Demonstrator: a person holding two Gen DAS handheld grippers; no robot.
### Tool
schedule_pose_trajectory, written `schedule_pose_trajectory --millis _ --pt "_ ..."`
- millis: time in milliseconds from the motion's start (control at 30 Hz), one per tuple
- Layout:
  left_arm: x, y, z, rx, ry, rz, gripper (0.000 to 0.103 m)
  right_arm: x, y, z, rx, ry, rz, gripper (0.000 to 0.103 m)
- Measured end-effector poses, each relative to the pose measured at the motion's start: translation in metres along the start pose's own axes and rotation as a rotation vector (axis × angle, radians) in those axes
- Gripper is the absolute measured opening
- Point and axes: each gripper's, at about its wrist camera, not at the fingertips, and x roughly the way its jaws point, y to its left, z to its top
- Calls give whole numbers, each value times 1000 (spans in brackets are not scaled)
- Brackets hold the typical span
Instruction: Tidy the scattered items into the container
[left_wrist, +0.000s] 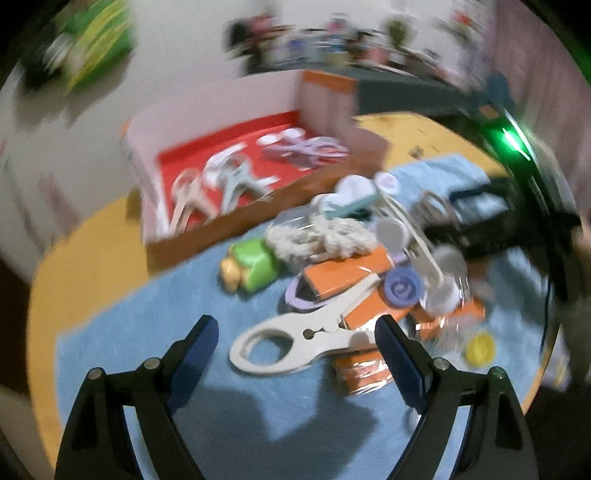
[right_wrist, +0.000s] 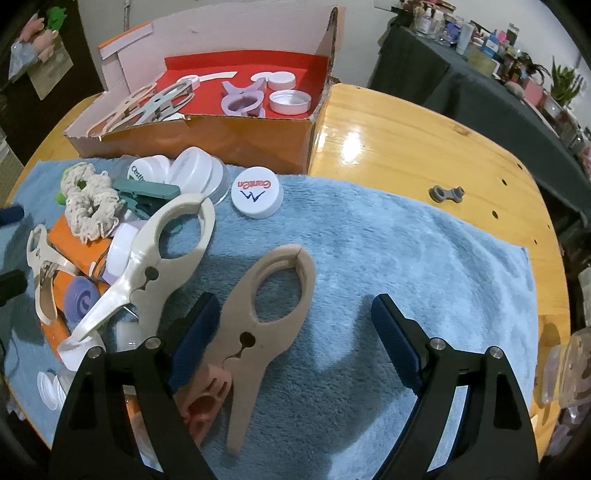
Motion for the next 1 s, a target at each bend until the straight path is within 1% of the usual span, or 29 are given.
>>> schedule_pose_trajectory --millis 33,100,167,200,233,333,367,533,667,800,1000 --pt "0 -7 -1 89 -4 12 88 0 0 0 0 0 3 85" --pt "2 -19 -3 233 -7 22 88 1 -1 1 3 1 15 85" --pt "7 -26 -5 311 7 21 88 1 -2 0 7 1 23 85" --pt "11 -29 -5 346 21 0 88 1 -2 1 9 1 27 85" --pt "14 -29 -5 361 30 -17 88 2 -2 1 9 0 28 85" --pt "20 -23 -3 364 40 -76 88 2 -2 1 9 2 31 85" --pt "21 -18 -2 352 41 -98 88 2 -2 1 9 3 32 85" --pt "24 -4 5 279 54 -165 88 2 -4 2 9 6 38 85" --pt "21 -3 3 297 58 -190 88 3 -4 3 9 7 38 85" --pt "20 0 0 313 85 -269 88 3 -4 3 10 7 40 85" --pt "24 -1 3 328 82 -272 88 4 -2 4 15 8 35 85"
